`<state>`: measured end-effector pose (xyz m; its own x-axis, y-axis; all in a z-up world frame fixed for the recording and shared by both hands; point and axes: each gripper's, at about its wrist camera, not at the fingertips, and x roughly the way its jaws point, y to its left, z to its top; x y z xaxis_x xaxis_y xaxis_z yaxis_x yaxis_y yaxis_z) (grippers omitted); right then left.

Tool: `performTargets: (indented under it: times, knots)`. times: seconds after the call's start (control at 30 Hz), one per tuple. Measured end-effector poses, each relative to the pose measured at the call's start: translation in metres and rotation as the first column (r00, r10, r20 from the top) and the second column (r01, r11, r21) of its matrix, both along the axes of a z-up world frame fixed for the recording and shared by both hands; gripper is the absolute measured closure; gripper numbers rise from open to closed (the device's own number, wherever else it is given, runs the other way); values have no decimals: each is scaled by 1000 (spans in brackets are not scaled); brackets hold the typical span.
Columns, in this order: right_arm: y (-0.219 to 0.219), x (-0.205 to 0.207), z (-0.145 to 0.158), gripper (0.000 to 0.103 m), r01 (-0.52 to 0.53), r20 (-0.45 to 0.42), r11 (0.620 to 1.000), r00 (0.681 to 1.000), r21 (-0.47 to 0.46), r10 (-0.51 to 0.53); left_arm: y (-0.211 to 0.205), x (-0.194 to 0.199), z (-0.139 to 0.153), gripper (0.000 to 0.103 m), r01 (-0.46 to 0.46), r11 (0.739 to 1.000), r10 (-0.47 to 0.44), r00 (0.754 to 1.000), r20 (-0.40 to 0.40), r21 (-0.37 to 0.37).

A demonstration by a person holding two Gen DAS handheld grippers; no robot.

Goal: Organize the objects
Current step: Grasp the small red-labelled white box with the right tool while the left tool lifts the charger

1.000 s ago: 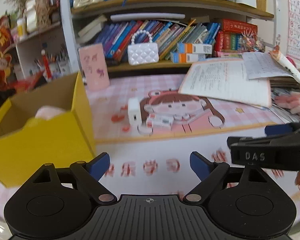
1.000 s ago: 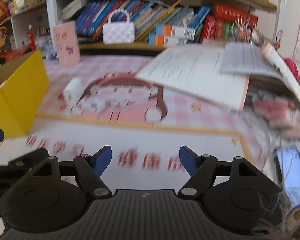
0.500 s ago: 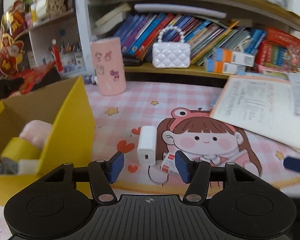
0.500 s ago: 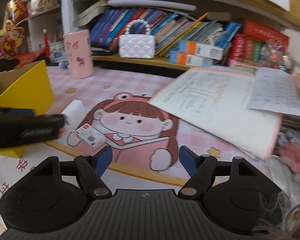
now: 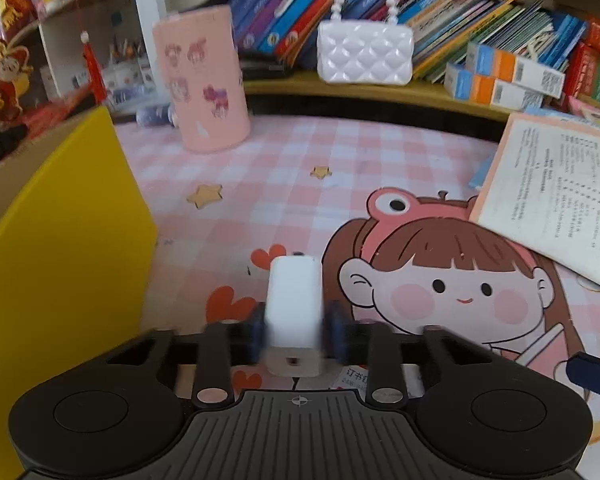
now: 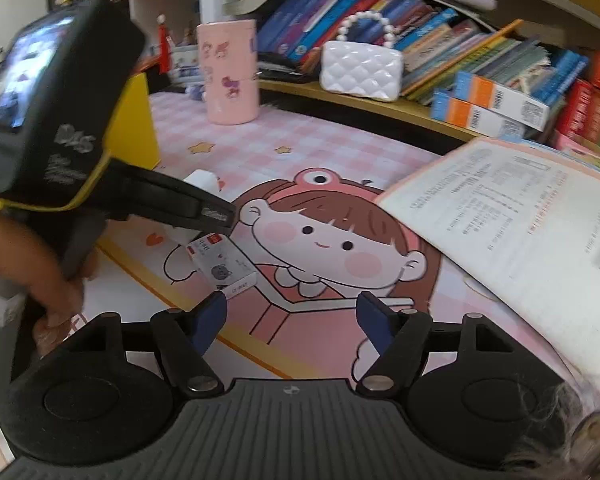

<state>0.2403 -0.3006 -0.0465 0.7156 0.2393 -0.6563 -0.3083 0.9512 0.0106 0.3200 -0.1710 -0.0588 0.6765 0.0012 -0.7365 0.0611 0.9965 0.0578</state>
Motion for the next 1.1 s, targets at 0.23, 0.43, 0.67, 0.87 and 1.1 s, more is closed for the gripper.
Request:
performTargets:
  times: [0.23,0.43,0.67,0.87,1.1]
  knots:
    - [9,19,-7,34,-92,-5,995,996,27,92,23,-28,41,79,-10,989,23,996,87,-149]
    - [31,40,-17,44,-186,-34,982,982,31,187,49,-71,88,79,-16,979,54,982,183,-205]
    - [42,46,-19,64,-217,-35,976,975,24,217,69,-111,100,79,-20,969,64,983,171,-246]
    - [38,42,-14,74,-148,-65,986,986,81,153,82,-138,99,79,0,961,47,985,165,-278]
    - [38,-1,13,75,24,-96,990,995,138,-11,108,-172,98,79,20,950,37,983,177,-311]
